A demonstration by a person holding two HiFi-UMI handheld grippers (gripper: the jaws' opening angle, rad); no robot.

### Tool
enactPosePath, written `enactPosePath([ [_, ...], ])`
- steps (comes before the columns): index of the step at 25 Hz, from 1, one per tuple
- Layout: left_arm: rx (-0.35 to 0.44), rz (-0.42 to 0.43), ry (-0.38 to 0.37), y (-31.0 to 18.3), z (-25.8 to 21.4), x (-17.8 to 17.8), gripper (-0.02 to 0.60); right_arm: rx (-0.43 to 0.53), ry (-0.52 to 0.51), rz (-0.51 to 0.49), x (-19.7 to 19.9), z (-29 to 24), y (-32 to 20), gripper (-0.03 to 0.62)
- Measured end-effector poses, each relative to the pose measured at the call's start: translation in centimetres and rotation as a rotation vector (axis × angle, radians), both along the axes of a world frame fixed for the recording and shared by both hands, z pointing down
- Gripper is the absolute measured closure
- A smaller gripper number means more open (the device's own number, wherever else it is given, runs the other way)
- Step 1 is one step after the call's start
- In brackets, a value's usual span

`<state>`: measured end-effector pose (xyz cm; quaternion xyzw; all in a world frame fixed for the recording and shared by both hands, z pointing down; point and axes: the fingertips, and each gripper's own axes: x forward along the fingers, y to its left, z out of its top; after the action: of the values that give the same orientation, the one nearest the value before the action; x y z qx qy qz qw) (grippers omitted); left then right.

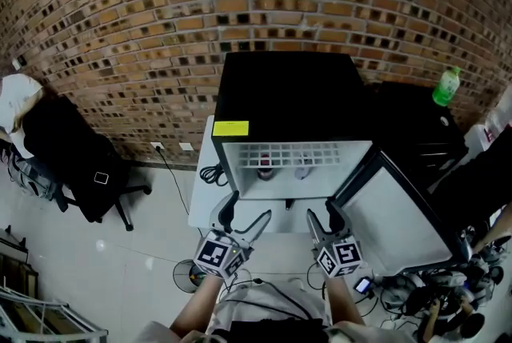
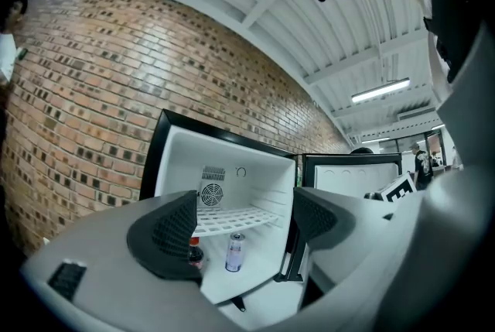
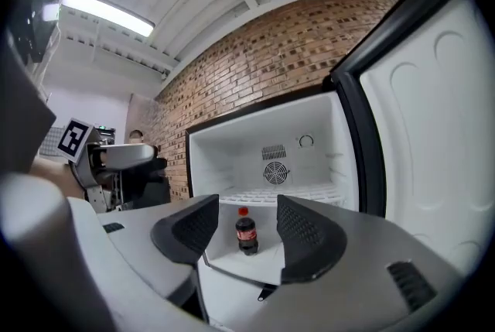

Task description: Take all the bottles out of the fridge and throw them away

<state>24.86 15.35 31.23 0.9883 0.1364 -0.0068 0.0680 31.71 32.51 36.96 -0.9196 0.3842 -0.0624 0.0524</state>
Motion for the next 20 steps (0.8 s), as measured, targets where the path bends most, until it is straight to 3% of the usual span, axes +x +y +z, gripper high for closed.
enactPosePath([
  [5, 0.003, -0.028, -0.02, -0.6, 0.4, -0.6, 0.19, -0.05, -0.034, 0.014, 2.3, 4.9, -0.5, 0.316],
  [9, -0.011, -0.054, -0.033, -1.4, 0.0, -0.9, 0.19, -0.158, -0.001, 0.001, 5.0, 9.5, -2.0, 0.258],
  [12, -0.022, -0.071, -0.057, -1.6, -0.2, -1.3, 0.189, -0.158, -0.079, 0.017, 7.8, 13.1, -3.0, 0.21],
  [20, -0.022, -0.18, -0.104, -4.5, 1.2, -3.2, 0.19, -0.184, -0.202, 0.043, 14.3, 18.8, -5.9, 0.21],
])
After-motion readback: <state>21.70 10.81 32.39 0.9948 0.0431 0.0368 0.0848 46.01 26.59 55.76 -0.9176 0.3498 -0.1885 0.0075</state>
